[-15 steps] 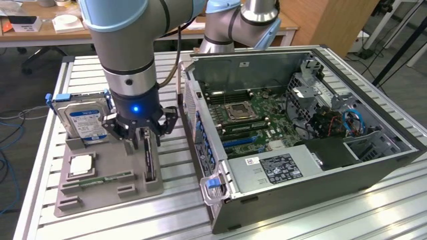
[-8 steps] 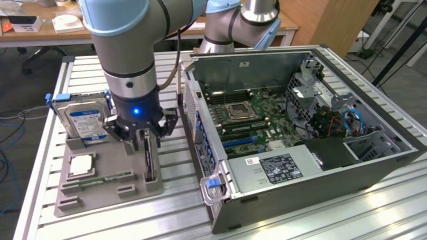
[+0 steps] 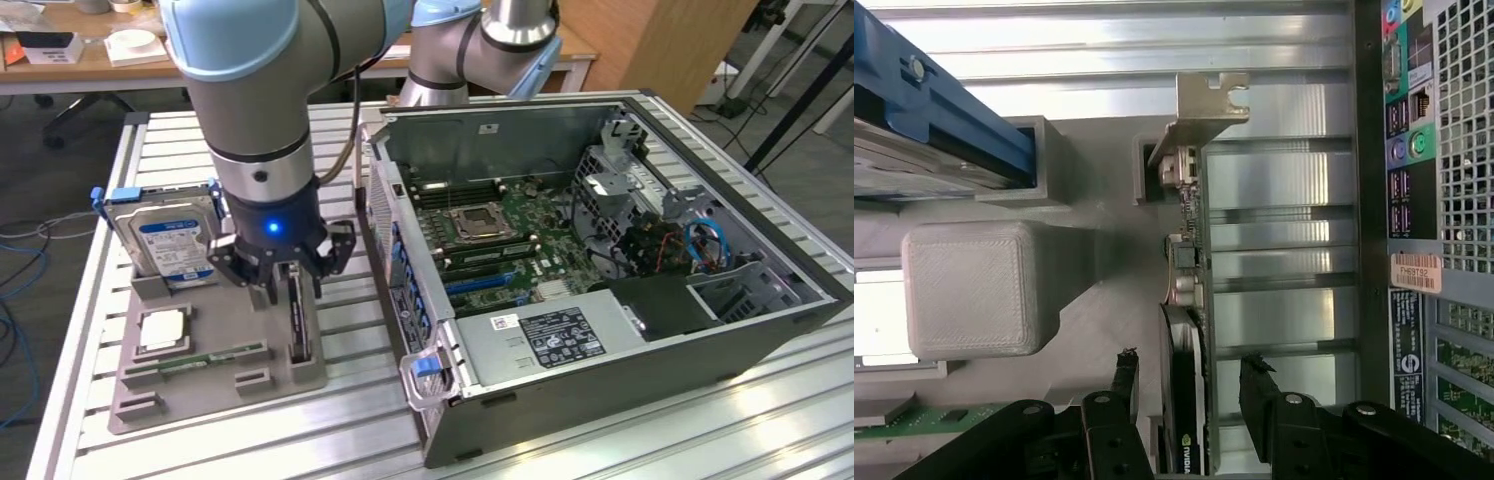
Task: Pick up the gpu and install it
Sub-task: 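Pick up the gpu and move the gpu toward the slot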
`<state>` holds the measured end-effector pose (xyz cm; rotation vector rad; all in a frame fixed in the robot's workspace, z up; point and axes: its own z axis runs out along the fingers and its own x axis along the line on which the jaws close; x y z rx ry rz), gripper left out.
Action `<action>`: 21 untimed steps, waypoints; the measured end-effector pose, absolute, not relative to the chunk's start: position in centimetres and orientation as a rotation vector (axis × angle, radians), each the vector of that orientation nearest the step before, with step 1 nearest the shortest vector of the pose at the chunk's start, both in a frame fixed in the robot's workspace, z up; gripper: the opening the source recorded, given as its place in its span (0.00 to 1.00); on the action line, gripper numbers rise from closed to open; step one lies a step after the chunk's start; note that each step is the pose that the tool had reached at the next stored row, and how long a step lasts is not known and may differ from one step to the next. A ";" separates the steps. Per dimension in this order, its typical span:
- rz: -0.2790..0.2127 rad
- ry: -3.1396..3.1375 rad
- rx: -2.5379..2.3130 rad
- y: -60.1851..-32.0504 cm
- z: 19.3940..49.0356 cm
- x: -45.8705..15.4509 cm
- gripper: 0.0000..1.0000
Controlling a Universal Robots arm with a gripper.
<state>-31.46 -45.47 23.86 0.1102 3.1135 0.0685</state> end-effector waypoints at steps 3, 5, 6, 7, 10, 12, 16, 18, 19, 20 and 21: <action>0.069 3.113 0.110 -45.5 23.7 -31.5 0.53; 0.069 3.114 0.110 -45.5 23.5 -31.5 0.53; 0.069 3.113 0.110 -45.5 23.4 -31.5 0.53; 0.069 3.114 0.110 -45.5 23.4 -31.5 0.53; 0.069 3.114 0.110 -45.5 23.2 -31.5 0.53; 0.069 3.114 0.110 -45.5 23.0 -31.5 0.53; 0.068 3.114 0.110 -45.5 22.8 -31.5 0.53; 0.068 3.114 0.110 -45.5 22.8 -31.5 0.53; 0.068 3.114 0.110 -45.5 22.8 -31.5 0.53; 0.069 3.113 0.110 -45.5 22.8 -31.5 0.53; 0.069 3.113 0.111 -45.5 22.8 -31.6 0.53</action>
